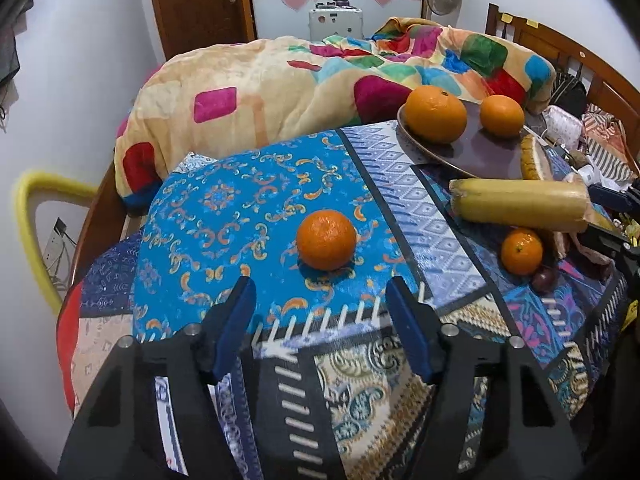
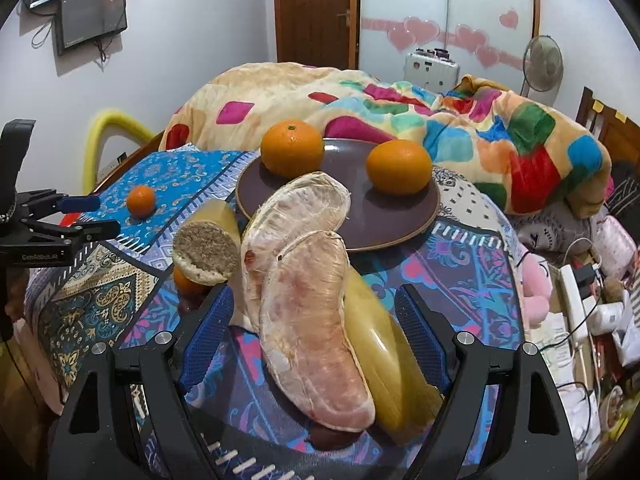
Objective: Organize fruits
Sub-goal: 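Grasp and lift the tangerine with the left tool while the right tool lifts the pink pomelo segment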
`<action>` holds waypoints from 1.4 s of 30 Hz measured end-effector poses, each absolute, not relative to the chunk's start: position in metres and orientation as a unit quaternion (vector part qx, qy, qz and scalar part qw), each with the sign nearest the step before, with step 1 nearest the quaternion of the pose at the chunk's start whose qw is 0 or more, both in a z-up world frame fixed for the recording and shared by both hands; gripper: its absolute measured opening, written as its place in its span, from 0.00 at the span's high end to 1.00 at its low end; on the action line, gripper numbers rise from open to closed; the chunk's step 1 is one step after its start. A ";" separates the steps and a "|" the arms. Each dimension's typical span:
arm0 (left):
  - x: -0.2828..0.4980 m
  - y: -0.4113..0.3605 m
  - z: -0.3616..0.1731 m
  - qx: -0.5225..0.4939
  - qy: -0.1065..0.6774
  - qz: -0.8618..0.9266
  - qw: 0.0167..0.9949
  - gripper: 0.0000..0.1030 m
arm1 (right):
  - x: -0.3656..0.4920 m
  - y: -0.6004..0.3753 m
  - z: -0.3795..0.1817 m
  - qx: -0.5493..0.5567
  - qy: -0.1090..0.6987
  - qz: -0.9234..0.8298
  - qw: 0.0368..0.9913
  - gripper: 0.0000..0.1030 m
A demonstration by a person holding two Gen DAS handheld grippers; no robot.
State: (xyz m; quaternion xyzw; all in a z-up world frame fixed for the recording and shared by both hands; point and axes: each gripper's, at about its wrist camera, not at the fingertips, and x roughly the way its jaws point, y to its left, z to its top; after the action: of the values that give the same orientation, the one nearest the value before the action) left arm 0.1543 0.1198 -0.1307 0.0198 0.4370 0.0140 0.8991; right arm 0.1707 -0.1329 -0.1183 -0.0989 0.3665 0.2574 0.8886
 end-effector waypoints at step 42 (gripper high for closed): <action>0.141 0.079 -0.073 0.008 0.373 -0.004 0.928 0.66 | 0.149 -0.168 -0.061 -0.067 0.282 0.258 0.922 0.63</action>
State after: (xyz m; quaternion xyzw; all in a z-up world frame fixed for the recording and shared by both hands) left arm 0.1414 0.0788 -0.0726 0.0079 0.3729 -0.0042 0.9278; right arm 0.1489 -0.1683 -0.0608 -0.0666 0.2825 0.2578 0.9216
